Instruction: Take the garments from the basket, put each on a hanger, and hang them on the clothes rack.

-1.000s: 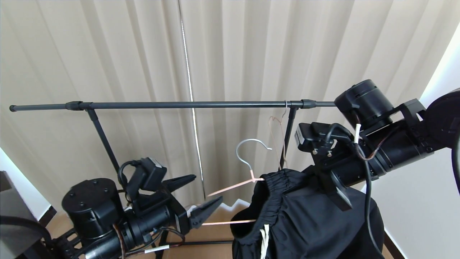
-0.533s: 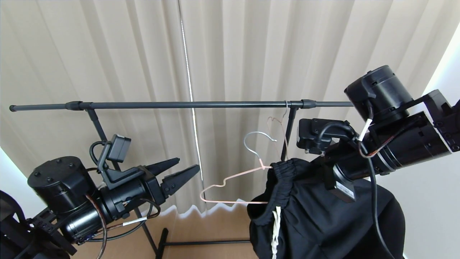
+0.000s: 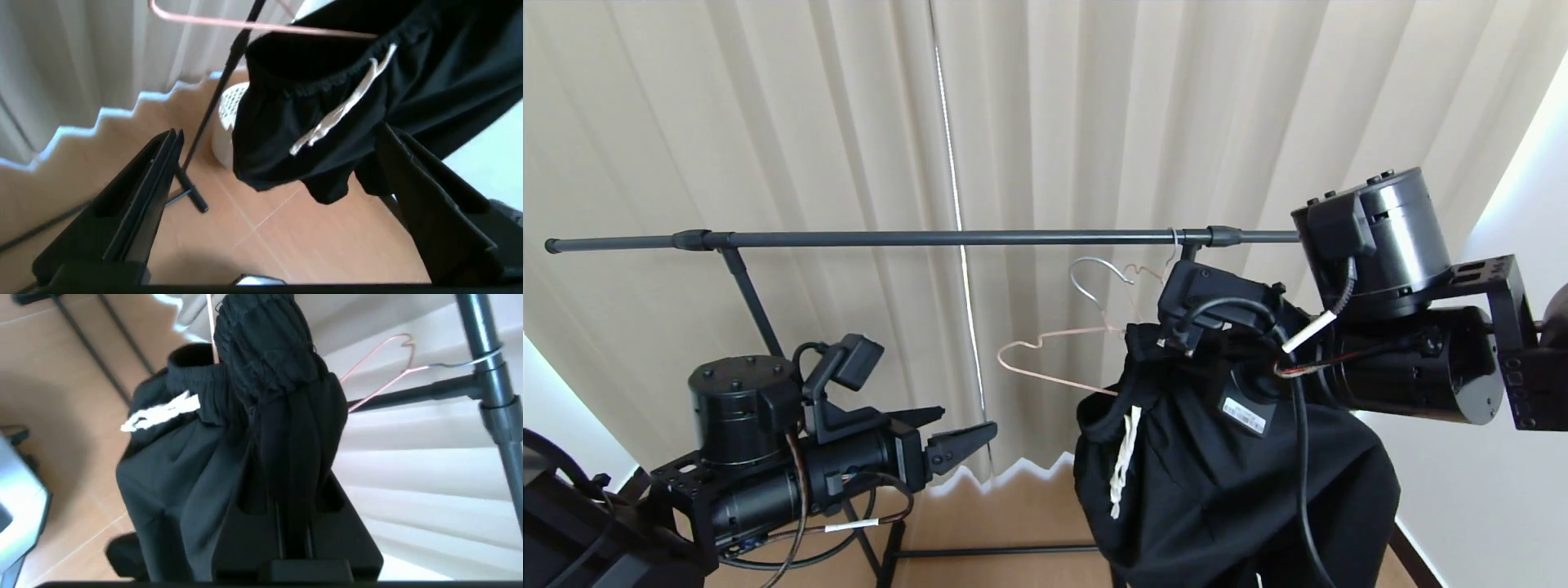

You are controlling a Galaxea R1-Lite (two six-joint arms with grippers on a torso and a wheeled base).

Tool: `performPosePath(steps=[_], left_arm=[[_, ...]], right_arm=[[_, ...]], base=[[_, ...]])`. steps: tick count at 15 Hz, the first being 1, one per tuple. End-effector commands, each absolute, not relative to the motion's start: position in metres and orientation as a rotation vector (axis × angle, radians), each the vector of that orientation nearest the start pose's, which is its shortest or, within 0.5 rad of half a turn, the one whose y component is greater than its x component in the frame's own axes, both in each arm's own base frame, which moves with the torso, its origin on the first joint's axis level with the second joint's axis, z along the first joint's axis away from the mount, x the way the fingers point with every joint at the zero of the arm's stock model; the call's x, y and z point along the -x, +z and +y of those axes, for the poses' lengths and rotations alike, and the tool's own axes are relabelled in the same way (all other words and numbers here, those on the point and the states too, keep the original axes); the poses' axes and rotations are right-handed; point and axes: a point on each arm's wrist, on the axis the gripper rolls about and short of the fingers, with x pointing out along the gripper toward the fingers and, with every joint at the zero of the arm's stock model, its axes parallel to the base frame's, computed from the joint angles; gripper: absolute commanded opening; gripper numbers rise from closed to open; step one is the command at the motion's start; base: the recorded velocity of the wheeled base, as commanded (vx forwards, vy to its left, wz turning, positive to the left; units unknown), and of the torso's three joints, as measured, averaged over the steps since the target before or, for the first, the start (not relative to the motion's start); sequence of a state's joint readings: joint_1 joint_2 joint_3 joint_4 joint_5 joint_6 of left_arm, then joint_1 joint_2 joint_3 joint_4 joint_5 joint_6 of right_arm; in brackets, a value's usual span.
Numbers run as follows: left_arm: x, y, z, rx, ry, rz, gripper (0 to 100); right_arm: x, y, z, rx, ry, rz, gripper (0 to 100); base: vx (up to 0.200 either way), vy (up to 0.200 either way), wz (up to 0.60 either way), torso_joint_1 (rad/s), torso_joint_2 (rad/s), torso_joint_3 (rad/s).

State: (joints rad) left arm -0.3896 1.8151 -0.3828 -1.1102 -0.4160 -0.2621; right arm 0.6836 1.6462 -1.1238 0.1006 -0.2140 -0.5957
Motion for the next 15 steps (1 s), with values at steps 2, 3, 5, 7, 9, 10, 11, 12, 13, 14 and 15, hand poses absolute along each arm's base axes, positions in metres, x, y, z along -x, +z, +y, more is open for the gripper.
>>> performPosePath(steps=[2,3,5,7,9,10,11,12,13,14,15], left_arm=[[-0.245,0.093,-0.129,0.217,-0.712,0.482,100],[-0.246,0.090,-0.133,0.212,-0.705,0.494,100],[-0.248,0.080,-0.148,0.180,-0.650,0.511,100],[-0.253,0.074,-0.159,0.152,-0.566,0.500,100],[-0.252,0.075,-0.167,0.143,-0.546,0.484,100],[-0.249,0.075,-0.175,0.144,-0.536,0.481,100],[-0.249,0.073,-0.178,0.141,-0.519,0.477,100],[-0.253,0.073,-0.180,0.140,-0.490,0.463,100],[-0.254,0.073,-0.181,0.145,-0.482,0.463,100],[-0.254,0.073,-0.181,0.154,-0.480,0.464,100],[-0.254,0.073,-0.181,0.154,-0.480,0.464,100]], right_arm=[[-0.221,0.209,0.180,0.841,0.623,0.388,0],[-0.220,0.210,0.179,0.838,0.623,0.383,0],[-0.214,0.212,0.181,0.827,0.633,0.343,0],[-0.205,0.215,0.183,0.821,0.646,0.310,0],[-0.200,0.215,0.184,0.821,0.659,0.301,0],[-0.197,0.217,0.185,0.821,0.667,0.291,0],[-0.194,0.219,0.187,0.820,0.676,0.281,0],[-0.189,0.220,0.188,0.820,0.690,0.269,0],[-0.184,0.221,0.190,0.823,0.704,0.261,0],[-0.181,0.222,0.190,0.820,0.713,0.252,0],[-0.181,0.222,0.190,0.820,0.713,0.252,0]], base=[[0.000,0.000,0.00,0.000,0.00,0.000],[0.000,0.000,0.00,0.000,0.00,0.000],[0.000,0.000,0.00,0.000,0.00,0.000],[0.000,0.000,0.00,0.000,0.00,0.000],[0.000,0.000,0.00,0.000,0.00,0.000],[0.000,0.000,0.00,0.000,0.00,0.000],[0.000,0.000,0.00,0.000,0.00,0.000],[0.000,0.000,0.00,0.000,0.00,0.000],[0.000,0.000,0.00,0.000,0.00,0.000],[0.000,0.000,0.00,0.000,0.00,0.000],[0.000,0.000,0.00,0.000,0.00,0.000]])
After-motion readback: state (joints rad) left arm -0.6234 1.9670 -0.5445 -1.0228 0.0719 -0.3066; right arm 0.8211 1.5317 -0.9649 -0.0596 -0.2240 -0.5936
